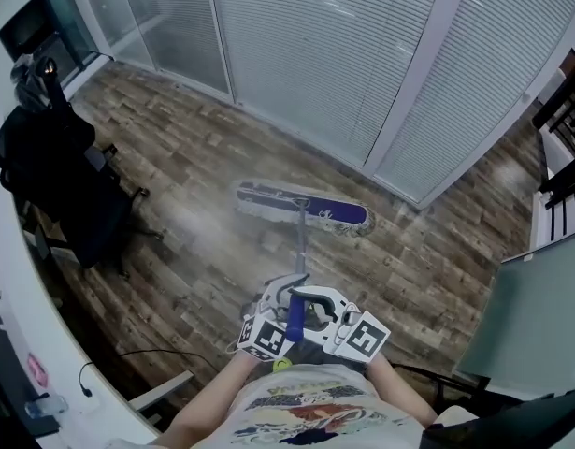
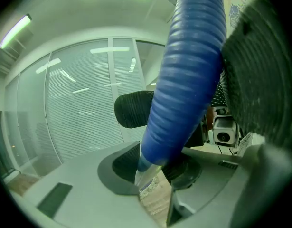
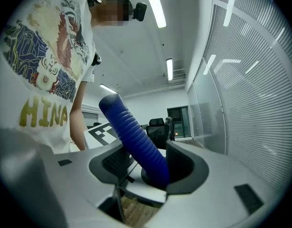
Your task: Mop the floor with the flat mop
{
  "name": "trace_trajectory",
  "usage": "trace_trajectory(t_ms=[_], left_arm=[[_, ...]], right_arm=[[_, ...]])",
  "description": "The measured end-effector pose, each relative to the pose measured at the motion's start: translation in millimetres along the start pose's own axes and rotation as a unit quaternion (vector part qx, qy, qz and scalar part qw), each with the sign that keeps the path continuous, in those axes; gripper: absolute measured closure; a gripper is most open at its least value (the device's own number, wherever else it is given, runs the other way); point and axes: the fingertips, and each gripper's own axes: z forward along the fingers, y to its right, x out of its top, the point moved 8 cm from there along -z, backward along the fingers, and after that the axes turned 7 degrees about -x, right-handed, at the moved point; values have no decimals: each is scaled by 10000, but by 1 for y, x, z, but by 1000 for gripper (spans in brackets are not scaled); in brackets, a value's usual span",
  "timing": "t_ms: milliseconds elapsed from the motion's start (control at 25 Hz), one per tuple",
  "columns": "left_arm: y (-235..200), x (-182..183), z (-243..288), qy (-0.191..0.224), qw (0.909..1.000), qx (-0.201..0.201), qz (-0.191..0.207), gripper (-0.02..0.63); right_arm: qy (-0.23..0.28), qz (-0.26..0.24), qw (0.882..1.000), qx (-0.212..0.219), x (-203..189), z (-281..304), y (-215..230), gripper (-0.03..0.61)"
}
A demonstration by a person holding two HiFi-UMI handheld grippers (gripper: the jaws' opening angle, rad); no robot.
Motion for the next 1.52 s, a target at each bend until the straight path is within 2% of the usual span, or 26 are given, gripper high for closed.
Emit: trace_trajectory(t_ms=[240,440,640,760,920,1160,1320,1520], left_arm=[[-101,9,92,-74,9999,5,135,517],[-181,13,164,-82,9999,14,99,515],[-239,13,212,-110,9998,-89,137,512],[-257,10,224,-143,9996,-141,195,511],[-256,10,222,-165,9995,-163,197,509],[-231,7,189,-103,9999,-22,56,508],[-196,4,149,-110,9999,-35,60,508],[-124,-1,84,-74,10000,18,-11,506]], right_arm=[[23,129,9999,-53,-4,13,135,354],[-170,206,9996,-99,-12,24,241,354],[-184,308,9989,-299,-17,37,312,353],[-198,344,9985,-380,-21,44,331,351],[-274,384,9979,-433,-21,44,329,351],[-426,362,9981,-261,-15,48,290,351],[-422,354,9983,-214,-14,48,237,351],[-444,326,9984,-134,-12,36,142,351]])
